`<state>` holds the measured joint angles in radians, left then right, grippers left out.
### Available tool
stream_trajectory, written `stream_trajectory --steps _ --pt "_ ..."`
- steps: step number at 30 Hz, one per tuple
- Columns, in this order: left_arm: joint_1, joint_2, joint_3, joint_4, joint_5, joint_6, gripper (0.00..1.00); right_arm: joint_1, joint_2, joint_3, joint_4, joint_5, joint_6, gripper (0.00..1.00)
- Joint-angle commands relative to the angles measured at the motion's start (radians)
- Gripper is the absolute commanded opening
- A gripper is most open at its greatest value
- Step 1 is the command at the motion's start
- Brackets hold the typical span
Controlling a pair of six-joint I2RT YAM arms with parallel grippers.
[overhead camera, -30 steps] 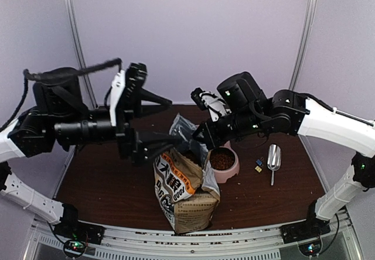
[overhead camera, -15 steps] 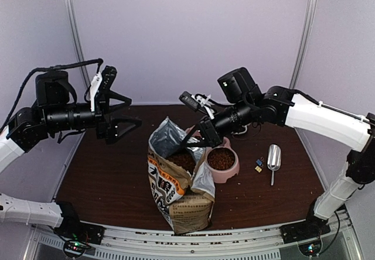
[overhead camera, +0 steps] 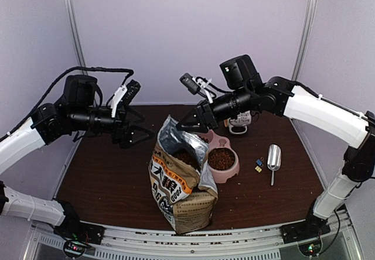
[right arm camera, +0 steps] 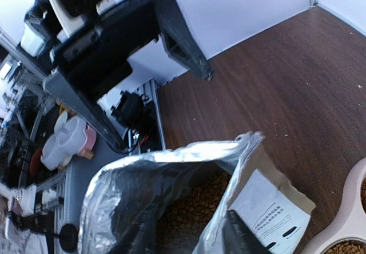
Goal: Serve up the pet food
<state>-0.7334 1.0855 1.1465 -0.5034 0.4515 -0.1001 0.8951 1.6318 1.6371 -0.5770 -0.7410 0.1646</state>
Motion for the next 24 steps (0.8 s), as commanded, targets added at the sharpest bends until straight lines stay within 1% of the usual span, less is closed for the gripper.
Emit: stream_trajectory --steps 1,4,5,6,8,11,13,16,18,21,24 --pt "0.018 -0.036 0.018 0.075 -0.027 -0.041 0.92 -0.011 -0.087 0.007 0.054 0.202 0.028 0.57" --pt "0.037 -0.055 0.004 0.112 -0.067 -0.070 0.94 0.002 -0.197 -0.088 0.076 0.345 0.081 0.69" --pt "0.046 -0.061 0.000 0.120 -0.093 -0.078 0.95 0.016 -0.238 -0.119 0.076 0.413 0.099 0.75" --pt "0.057 -0.065 -0.006 0.128 -0.115 -0.087 0.96 0.032 -0.279 -0.149 0.070 0.494 0.119 0.79" --pt "0.102 -0.070 -0.013 0.138 -0.128 -0.099 0.96 0.076 -0.363 -0.218 0.054 0.617 0.161 0.80" --pt "0.164 -0.062 -0.014 0.145 -0.102 -0.106 0.96 0.174 -0.471 -0.319 0.045 0.785 0.246 0.80" --pt "0.199 -0.050 -0.009 0.146 -0.074 -0.096 0.96 0.241 -0.531 -0.388 0.054 0.865 0.324 0.80" --pt "0.225 -0.030 0.003 0.143 -0.049 -0.061 0.97 0.357 -0.591 -0.485 0.116 0.952 0.436 0.80" --pt "0.240 -0.019 0.000 0.144 -0.051 -0.038 0.97 0.447 -0.588 -0.500 0.132 1.019 0.473 0.80" --pt "0.256 -0.014 -0.019 0.159 -0.057 -0.026 0.97 0.582 -0.539 -0.468 0.125 1.151 0.494 0.80" --pt "0.255 -0.028 -0.051 0.181 -0.053 -0.018 0.97 0.638 -0.492 -0.456 0.143 1.186 0.515 0.81"
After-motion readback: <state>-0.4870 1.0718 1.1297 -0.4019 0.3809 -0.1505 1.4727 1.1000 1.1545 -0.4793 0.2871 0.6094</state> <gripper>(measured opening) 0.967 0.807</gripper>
